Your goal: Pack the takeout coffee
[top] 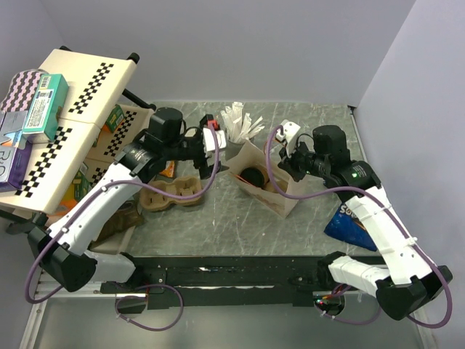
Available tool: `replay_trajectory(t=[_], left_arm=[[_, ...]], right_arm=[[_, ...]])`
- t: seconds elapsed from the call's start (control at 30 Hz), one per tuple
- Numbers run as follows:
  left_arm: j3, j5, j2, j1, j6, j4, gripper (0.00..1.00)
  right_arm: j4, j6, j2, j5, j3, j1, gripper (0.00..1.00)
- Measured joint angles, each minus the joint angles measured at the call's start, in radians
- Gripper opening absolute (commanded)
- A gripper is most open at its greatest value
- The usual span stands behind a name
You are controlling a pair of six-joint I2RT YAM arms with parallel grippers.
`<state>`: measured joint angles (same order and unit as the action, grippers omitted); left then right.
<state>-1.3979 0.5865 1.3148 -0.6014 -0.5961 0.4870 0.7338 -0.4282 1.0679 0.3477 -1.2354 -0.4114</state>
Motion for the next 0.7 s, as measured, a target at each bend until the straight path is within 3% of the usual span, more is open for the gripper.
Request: replay_trajectory(t=[0.37,0.7], left_arm=[[-0.128,0.132,0.106,-0.042,-0.290,0.267,0.98],[-0.122,0.082,0.183,-0.202,-0.387,0.289,0.70]], right_arm=[[0.000,-0.005,0.011,-0.005,0.000,0.000,0.00],[0.000,-0.007,0.013,-0.011,0.000,0.000,0.00]])
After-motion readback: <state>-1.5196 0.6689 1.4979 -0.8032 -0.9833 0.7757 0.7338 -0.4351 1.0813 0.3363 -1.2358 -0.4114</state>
